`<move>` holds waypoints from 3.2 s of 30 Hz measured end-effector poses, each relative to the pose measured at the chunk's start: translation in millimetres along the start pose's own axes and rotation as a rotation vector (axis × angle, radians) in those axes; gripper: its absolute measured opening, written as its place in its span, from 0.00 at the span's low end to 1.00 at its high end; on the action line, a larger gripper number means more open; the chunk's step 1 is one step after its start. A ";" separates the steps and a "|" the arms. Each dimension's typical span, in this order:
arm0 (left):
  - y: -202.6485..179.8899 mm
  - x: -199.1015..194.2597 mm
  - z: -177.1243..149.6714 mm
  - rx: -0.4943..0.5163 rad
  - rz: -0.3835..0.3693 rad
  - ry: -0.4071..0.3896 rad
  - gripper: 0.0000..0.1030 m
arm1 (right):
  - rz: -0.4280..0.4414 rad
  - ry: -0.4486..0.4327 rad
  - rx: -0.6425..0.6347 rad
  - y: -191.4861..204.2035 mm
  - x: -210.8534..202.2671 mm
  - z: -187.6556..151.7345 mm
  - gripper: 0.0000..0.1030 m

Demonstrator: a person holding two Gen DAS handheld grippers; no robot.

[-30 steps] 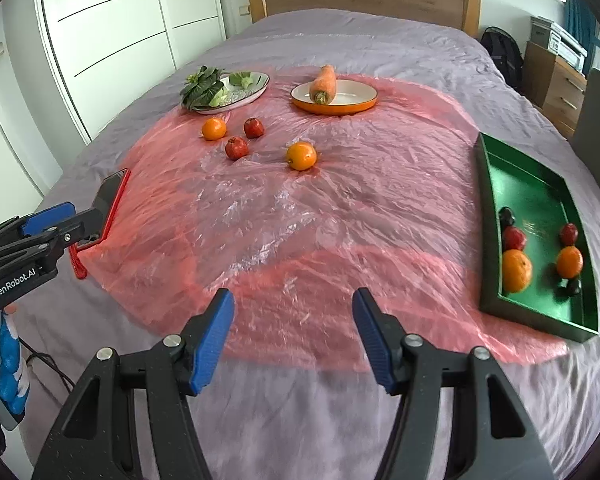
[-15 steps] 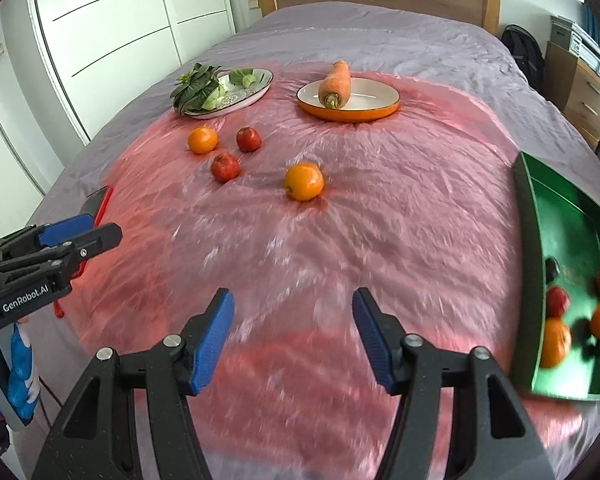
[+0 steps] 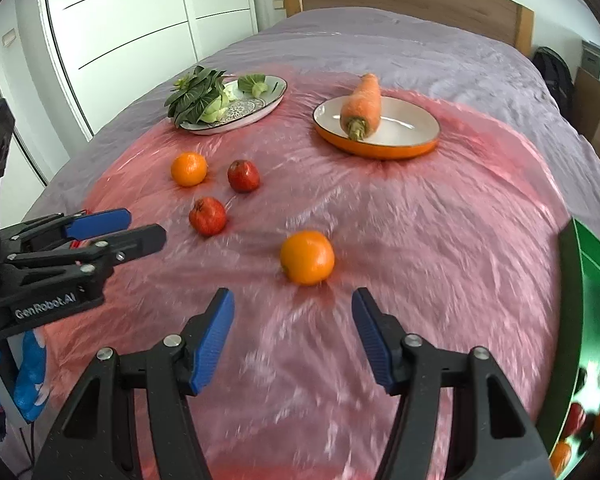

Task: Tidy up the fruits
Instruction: 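Grasp a red tomato with the left tool while the right tool grasps an orange, then carry the tomato and orange toward the green tray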

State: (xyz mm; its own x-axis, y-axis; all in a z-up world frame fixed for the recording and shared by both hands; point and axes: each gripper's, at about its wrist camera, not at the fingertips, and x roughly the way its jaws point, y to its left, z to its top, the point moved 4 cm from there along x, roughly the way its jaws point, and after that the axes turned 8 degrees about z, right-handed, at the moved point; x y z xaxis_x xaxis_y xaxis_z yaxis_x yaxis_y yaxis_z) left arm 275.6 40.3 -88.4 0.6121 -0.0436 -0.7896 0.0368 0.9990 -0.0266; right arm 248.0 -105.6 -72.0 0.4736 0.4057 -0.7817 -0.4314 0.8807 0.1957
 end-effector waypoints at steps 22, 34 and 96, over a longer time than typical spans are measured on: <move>-11.9 59.9 13.2 0.031 0.002 0.029 0.47 | -0.002 0.073 -0.046 -12.6 58.8 16.5 0.81; -13.1 63.9 7.0 0.057 0.003 0.020 0.26 | 0.015 0.052 -0.028 -20.7 65.3 12.5 0.58; -97.9 -59.3 -14.0 0.209 0.000 -0.065 0.26 | -0.028 -0.074 0.108 -61.9 -92.7 -43.7 0.57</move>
State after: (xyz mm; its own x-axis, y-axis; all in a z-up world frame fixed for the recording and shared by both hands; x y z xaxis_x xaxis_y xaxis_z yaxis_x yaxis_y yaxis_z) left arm 224.6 -54.8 -47.6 0.6612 -0.0507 -0.7485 0.1953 0.9749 0.1065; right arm 197.2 -208.4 -37.5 0.5415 0.3940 -0.7427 -0.3339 0.9115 0.2401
